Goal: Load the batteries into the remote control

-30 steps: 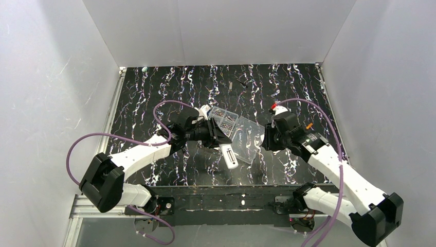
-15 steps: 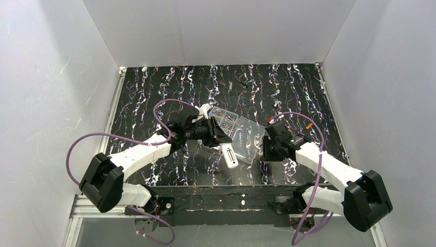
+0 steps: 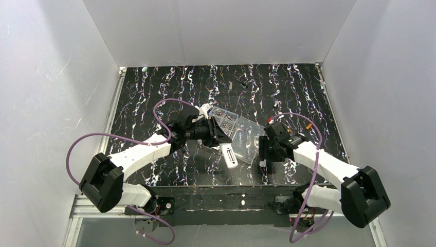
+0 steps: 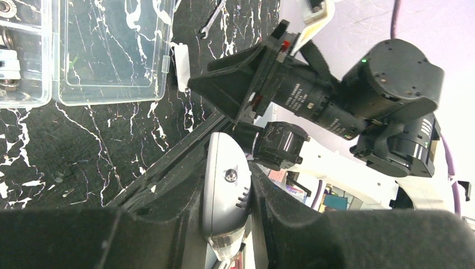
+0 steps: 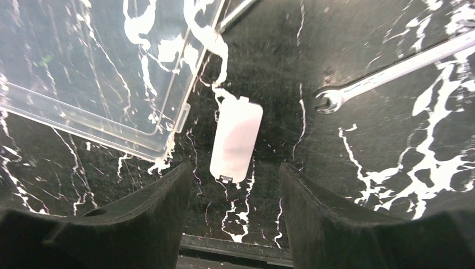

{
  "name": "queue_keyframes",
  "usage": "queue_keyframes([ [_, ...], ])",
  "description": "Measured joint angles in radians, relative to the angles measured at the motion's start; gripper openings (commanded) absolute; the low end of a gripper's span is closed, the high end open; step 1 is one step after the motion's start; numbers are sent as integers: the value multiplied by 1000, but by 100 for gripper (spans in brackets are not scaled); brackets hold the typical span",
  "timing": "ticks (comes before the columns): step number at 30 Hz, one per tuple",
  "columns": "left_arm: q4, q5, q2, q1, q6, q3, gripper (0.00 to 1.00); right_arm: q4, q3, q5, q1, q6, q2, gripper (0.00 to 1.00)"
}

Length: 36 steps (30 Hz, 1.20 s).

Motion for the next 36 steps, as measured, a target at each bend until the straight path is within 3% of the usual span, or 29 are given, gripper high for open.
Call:
queue_keyframes([
  [4, -1, 1, 1, 0, 0, 5, 0, -31, 46, 31, -41, -4, -49, 60],
  [8, 0, 7, 1, 5, 0, 24, 0, -29, 127, 30, -209, -11, -46, 54],
  [11, -1, 17, 1, 14, 0, 38, 0, -22, 187, 20, -354, -10, 5, 52],
  [15, 0, 42, 2, 35, -2, 47, 0, -14, 267, 8, -441, -10, 130, 49],
  [20, -10, 77, 5, 59, -6, 57, 0, 5, 325, 0, -487, -8, 269, 47],
  [36, -10, 118, 12, 82, -20, 64, 0, 24, 340, -5, -527, -11, 427, 45],
])
